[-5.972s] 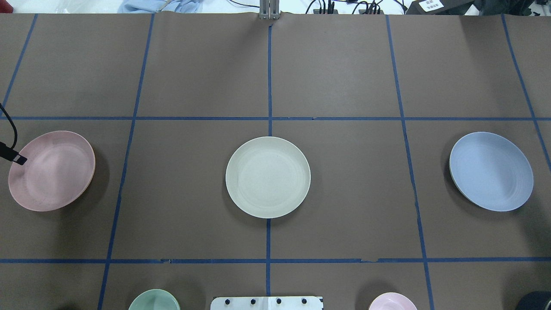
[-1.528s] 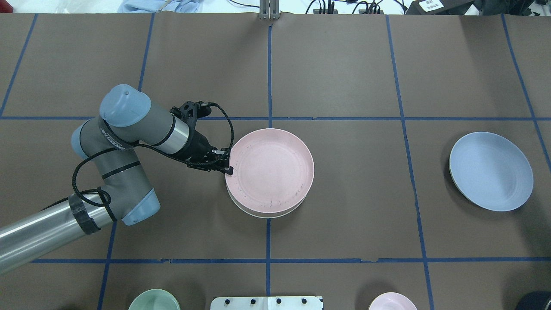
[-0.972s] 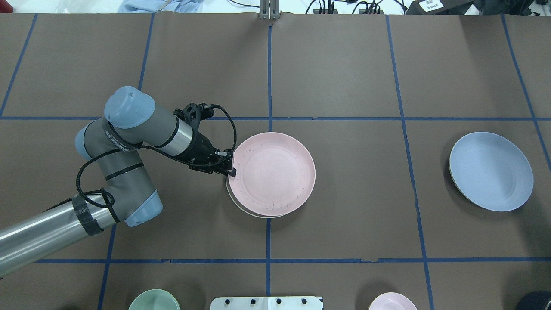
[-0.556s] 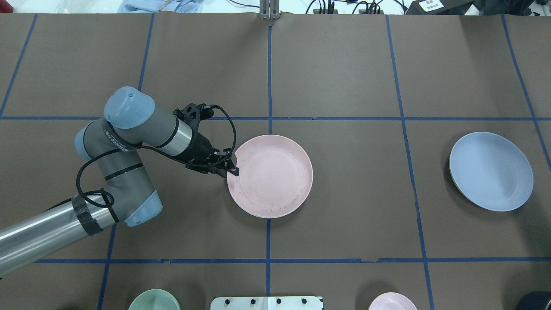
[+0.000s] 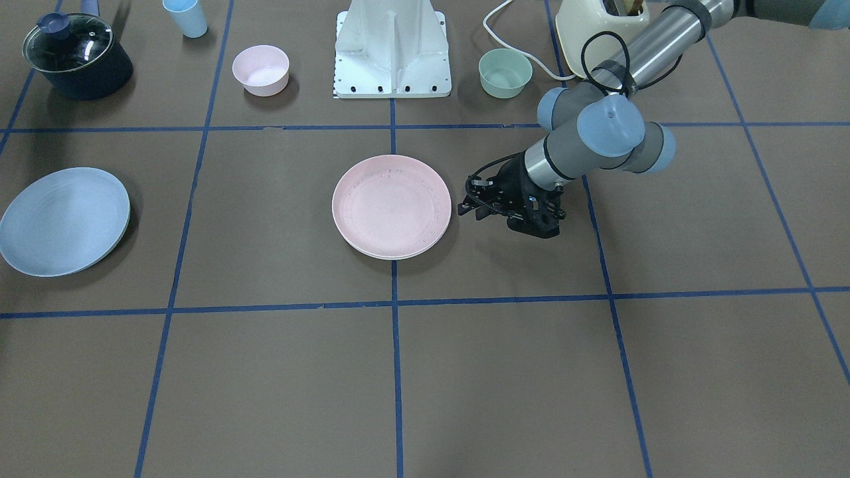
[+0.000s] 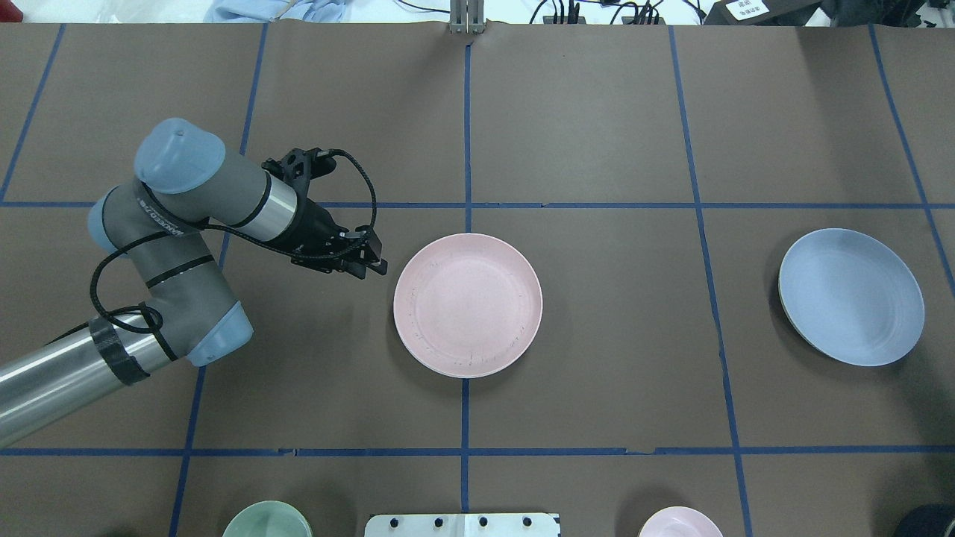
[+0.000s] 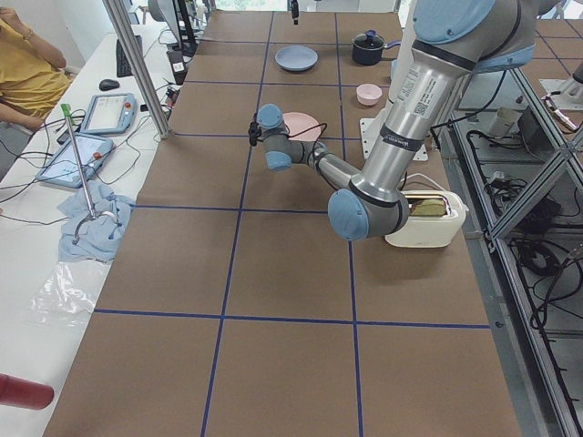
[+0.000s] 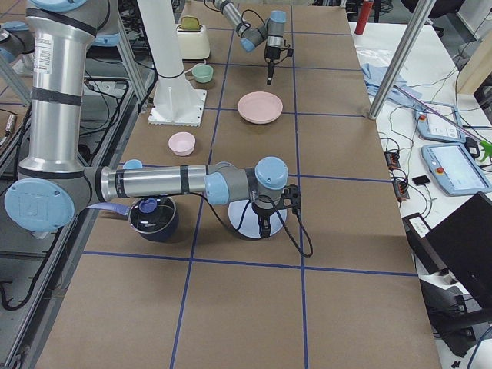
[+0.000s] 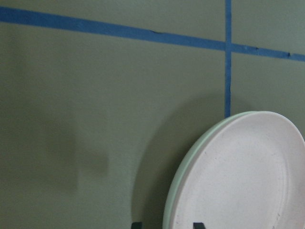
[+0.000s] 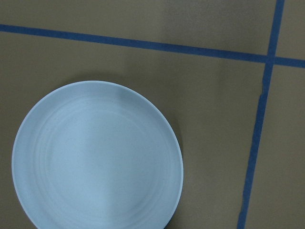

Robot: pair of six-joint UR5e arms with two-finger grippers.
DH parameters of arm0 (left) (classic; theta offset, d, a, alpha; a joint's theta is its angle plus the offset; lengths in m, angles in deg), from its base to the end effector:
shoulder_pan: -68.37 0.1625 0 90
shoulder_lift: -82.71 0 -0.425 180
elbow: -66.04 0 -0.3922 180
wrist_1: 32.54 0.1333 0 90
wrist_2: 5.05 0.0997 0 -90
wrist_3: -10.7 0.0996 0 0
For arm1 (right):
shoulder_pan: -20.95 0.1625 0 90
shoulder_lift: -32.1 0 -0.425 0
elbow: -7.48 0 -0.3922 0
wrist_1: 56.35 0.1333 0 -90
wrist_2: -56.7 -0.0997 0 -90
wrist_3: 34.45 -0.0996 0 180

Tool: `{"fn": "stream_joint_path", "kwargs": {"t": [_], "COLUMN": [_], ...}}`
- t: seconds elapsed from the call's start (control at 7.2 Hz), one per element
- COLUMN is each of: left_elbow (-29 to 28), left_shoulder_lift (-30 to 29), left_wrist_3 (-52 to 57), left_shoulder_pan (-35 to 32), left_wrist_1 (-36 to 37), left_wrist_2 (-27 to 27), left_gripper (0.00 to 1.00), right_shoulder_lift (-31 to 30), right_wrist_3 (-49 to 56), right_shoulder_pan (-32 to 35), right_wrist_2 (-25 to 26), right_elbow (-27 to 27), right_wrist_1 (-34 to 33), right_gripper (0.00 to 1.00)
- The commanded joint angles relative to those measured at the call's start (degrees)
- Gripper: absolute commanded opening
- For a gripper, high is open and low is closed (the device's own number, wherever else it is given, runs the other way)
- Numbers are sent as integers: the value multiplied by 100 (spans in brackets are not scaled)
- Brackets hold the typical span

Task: Stack three plates with pink and blue
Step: 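Draw the left gripper back from the stack while the right gripper reaches the blue plate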

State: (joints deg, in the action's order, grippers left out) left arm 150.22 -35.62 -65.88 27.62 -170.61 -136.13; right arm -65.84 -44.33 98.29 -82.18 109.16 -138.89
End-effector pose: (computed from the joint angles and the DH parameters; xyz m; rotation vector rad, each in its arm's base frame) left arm 0.4617 -0.4874 0.3174 -0.0186 1.3174 0.0353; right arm -0.0403 -0.4452 0.6027 0.0137 -0.8702 -0.1288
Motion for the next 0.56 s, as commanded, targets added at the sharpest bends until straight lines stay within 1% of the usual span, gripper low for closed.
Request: {"fn": "stream_joint_path", "kwargs": {"t": [0.0, 0.14, 0.28, 0.42], "left_elbow": [255, 413, 441, 476], "left_shoulder_lift": [300, 458, 573, 583], "left_wrist_3": [212, 213, 222, 222], "left_shoulder_pan": [-319, -372, -433, -477], "left_wrist_1": [18, 18, 18, 9], "left_wrist_2": [-127, -181, -338, -365], "left_gripper": [46, 48, 48, 50], "right_shoulder_lift": [-14, -14, -14, -5], "right_wrist_3": [-837, -997, -1433, -1838], "right_shoulder_pan": [-315, -360, -412, -500], "right_wrist_2": [45, 97, 98, 98], "right_elbow": [-488, -996, -1340, -1544], "right_wrist_1": [1049, 1864, 2621, 3133], "right_gripper": [98, 98, 98, 99]}}
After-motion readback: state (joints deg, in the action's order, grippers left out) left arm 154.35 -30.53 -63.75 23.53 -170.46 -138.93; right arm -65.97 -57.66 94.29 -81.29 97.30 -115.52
